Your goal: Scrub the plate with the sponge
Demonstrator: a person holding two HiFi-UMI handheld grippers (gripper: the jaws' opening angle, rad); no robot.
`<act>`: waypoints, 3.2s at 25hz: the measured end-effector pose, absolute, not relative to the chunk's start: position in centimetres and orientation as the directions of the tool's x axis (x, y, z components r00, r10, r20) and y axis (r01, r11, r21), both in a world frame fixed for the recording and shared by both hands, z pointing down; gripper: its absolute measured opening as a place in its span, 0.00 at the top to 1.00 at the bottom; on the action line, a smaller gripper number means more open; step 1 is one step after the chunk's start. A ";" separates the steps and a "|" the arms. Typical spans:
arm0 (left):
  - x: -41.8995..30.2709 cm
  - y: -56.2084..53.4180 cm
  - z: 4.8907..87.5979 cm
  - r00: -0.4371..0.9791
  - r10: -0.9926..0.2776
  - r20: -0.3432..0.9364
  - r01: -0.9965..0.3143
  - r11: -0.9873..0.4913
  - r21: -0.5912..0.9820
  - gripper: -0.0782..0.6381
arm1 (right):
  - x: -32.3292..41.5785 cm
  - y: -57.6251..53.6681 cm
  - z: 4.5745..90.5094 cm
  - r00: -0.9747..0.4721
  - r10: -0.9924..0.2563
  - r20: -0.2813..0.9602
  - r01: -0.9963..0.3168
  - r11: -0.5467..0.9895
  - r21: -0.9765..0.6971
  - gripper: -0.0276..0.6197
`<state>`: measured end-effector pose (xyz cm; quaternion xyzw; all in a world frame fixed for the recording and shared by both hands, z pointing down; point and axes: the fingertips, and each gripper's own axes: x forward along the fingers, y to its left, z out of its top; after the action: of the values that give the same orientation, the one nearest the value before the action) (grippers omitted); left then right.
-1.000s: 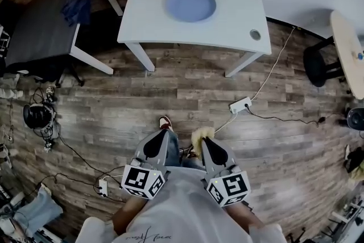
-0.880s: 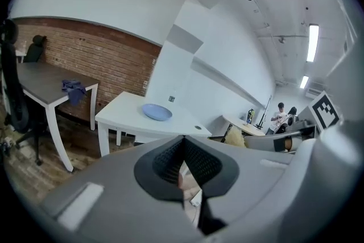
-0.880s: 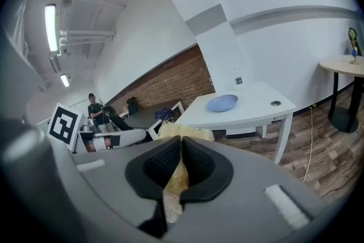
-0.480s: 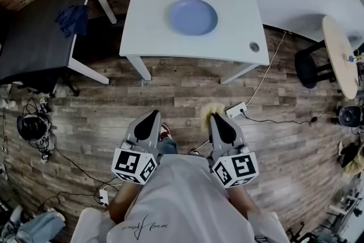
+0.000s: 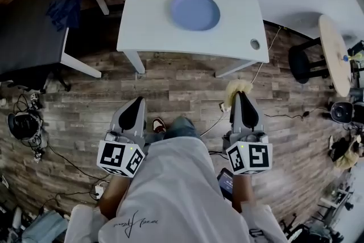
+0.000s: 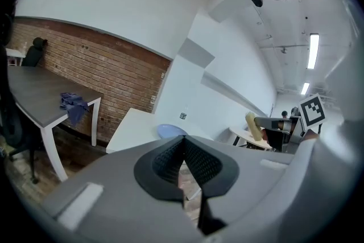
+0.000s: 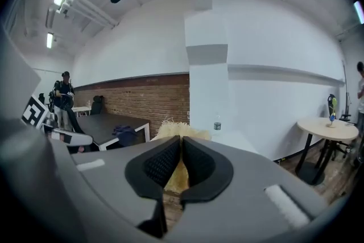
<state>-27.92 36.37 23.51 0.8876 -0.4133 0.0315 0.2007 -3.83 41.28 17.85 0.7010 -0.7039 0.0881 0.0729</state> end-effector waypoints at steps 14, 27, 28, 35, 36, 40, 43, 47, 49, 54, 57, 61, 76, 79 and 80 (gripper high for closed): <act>-27.3 32.4 24.6 0.680 -0.698 0.225 -0.720 -0.578 0.383 0.87 | -5.6 36.4 19.2 -0.105 -0.951 0.291 -0.994 0.089 -0.069 0.92; -21.2 23.6 23.4 0.726 -0.648 0.228 -0.679 -0.626 0.383 0.87 | 0.8 27.5 18.9 -0.127 -0.945 0.301 -0.986 0.087 -0.144 0.92; -20.7 22.9 23.4 0.726 -0.645 0.238 -0.681 -0.627 0.380 0.87 | 1.4 26.7 19.0 -0.129 -0.944 0.302 -0.984 0.086 -0.153 0.92; -18.1 16.9 23.5 0.698 -0.655 0.291 -0.713 -0.597 0.367 0.87 | 4.3 20.8 20.4 -0.185 -0.924 0.335 -0.971 0.119 -0.208 0.92; -17.7 16.0 23.4 0.693 -0.658 0.294 -0.718 -0.593 0.365 0.87 | 4.9 19.8 20.4 -0.196 -0.921 0.335 -0.968 0.128 -0.215 0.92; -15.9 12.6 23.4 0.677 -0.670 0.304 -0.733 -0.583 0.350 0.87 | 6.8 16.0 20.4 -0.223 -0.919 0.324 -0.966 0.163 -0.203 0.92; -14.1 11.2 23.9 0.680 -0.659 0.322 -0.732 -0.587 0.346 0.87 | 8.5 14.3 21.1 -0.222 -0.919 0.327 -0.969 0.169 -0.182 0.92; -12.1 9.7 24.6 0.674 -0.659 0.334 -0.738 -0.583 0.339 0.87 | 10.4 12.6 21.8 -0.242 -0.913 0.329 -0.963 0.185 -0.195 0.92; -11.6 9.1 24.9 0.661 -0.669 0.341 -0.750 -0.567 0.341 0.87 | 11.0 11.7 22.3 -0.259 -0.905 0.337 -0.958 0.197 -0.207 0.92; -10.3 6.8 24.8 0.642 -0.681 0.353 -0.765 -0.539 0.352 0.87 | 11.9 9.3 22.8 -0.304 -0.888 0.345 -0.945 0.235 -0.227 0.92; -10.2 6.2 24.6 0.647 -0.678 0.349 -0.760 -0.537 0.365 0.87 | 11.4 7.9 23.5 -0.332 -0.877 0.347 -0.936 0.260 -0.238 0.92; -10.4 5.8 25.4 0.624 -0.689 0.370 -0.780 -0.520 0.348 0.87 | 10.9 7.3 24.4 -0.365 -0.858 0.360 -0.925 0.293 -0.240 0.93; -9.8 1.7 29.1 0.593 -0.693 0.410 -0.803 -0.476 0.357 0.87 | 12.3 3.9 27.1 -0.380 -0.814 0.439 -0.924 0.318 -0.211 0.93; -9.7 0.9 29.8 0.590 -0.685 0.427 -0.806 -0.472 0.357 0.87 | 12.2 2.9 27.7 -0.386 -0.805 0.451 -0.922 0.321 -0.216 0.93; -9.8 0.6 30.0 0.589 -0.683 0.432 -0.807 -0.468 0.360 0.87 | 12.1 2.6 27.9 -0.389 -0.801 0.455 -0.921 0.323 -0.218 0.93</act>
<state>-9.75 0.65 30.00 0.8491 -0.4385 0.1144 0.2713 12.10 2.58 27.92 0.5366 -0.8024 0.2248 0.1330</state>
